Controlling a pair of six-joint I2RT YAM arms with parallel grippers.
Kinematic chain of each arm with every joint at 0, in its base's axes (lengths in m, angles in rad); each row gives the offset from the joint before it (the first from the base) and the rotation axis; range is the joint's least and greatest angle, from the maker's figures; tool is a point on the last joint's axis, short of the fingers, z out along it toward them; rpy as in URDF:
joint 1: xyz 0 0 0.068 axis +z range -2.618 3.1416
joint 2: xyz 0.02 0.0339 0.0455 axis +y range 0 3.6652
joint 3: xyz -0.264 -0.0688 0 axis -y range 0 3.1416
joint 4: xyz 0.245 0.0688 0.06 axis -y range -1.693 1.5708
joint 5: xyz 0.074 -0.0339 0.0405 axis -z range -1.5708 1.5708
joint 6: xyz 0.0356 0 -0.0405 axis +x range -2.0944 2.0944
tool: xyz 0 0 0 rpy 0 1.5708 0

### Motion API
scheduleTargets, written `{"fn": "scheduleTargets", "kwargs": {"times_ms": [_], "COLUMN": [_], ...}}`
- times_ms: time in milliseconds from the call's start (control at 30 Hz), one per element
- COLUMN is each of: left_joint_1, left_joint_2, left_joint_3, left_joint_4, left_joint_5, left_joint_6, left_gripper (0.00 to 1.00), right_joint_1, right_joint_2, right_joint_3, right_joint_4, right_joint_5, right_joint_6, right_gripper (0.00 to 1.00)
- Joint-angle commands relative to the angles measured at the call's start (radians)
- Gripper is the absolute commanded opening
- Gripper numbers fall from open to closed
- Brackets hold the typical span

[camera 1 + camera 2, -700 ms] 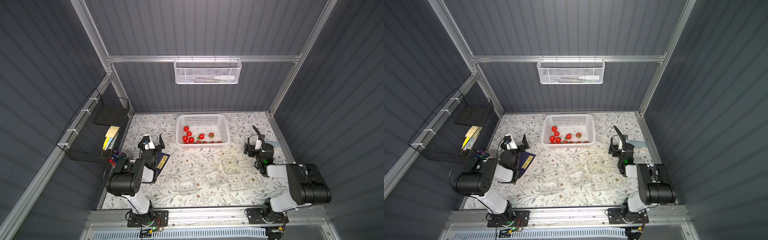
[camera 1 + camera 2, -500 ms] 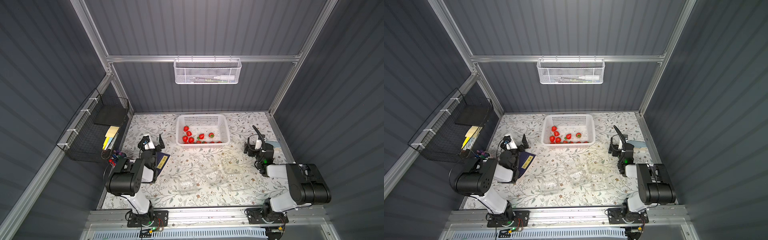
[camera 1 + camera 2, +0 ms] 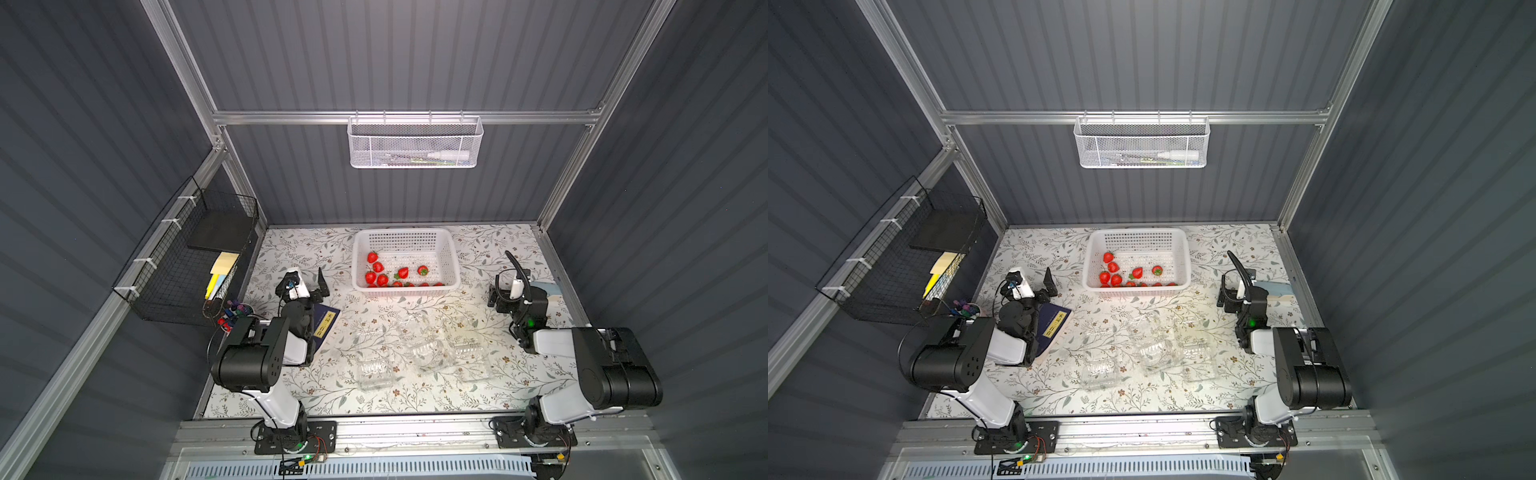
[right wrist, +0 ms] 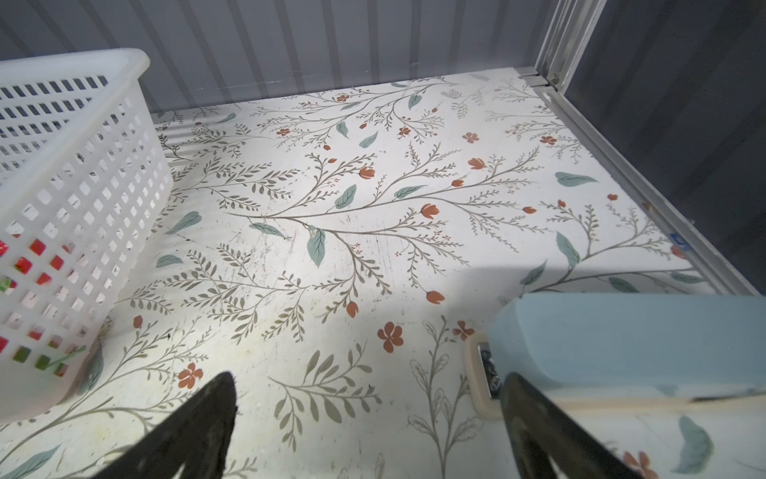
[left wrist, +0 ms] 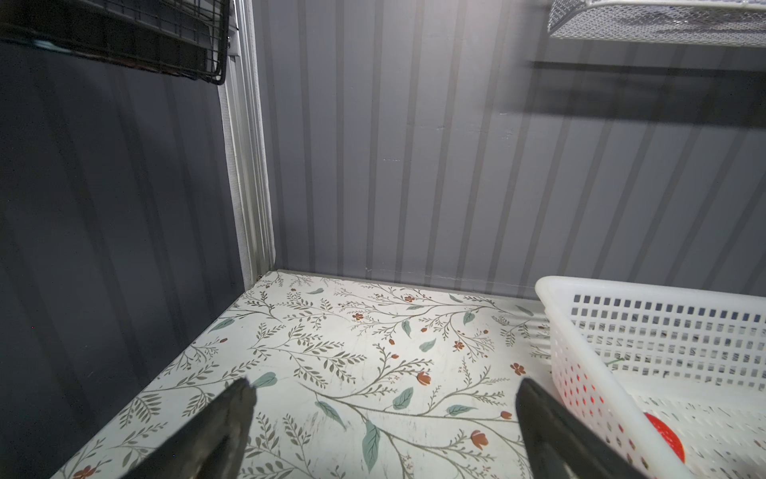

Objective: Pack strawberries into containers
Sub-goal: Pick up the strawberry from the basket.

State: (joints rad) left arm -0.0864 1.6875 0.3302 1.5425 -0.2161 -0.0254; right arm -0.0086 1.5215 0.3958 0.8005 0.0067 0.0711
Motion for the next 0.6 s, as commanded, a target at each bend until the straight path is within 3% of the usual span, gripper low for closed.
{"fn": "scheduleTargets", "kwargs": {"times_ms": [0,233,333,367,467,567], "left_joint_1": [-0.006,-0.006,-0.006,-0.006,-0.006,-0.006], "left_joint_2": [0.015,0.012,-0.04,-0.059,-0.103,-0.151], "left_joint_3": [0.018,0.019,0.131,0.189,0.297,0.373], "left_joint_4": [0.026,0.035,-0.21,-0.334,-0.495,-0.587], "left_joint_5": [-0.006,0.008,0.061,0.057,0.01,-0.025], "left_joint_6": [0.021,0.026,0.056,0.052,-0.028,-0.129], "left_gripper": [1.0,1.0,1.0,1.0,1.0,1.0], "right_joint_1": [-0.003,-0.002,-0.002,-0.002,0.005,0.049], "right_joint_2": [0.012,0.007,-0.028,-0.049,-0.138,-0.256], "right_joint_3": [0.022,0.018,0.029,0.045,0.138,0.19], "right_joint_4": [0.022,0.031,0.038,-0.018,-0.297,-0.49], "right_joint_5": [0.007,-0.007,0.012,0.033,0.098,0.27], "right_joint_6": [0.009,0.003,-0.01,-0.005,0.036,0.132], "right_gripper": [0.99,0.99,0.99,0.99,0.99,0.99]}}
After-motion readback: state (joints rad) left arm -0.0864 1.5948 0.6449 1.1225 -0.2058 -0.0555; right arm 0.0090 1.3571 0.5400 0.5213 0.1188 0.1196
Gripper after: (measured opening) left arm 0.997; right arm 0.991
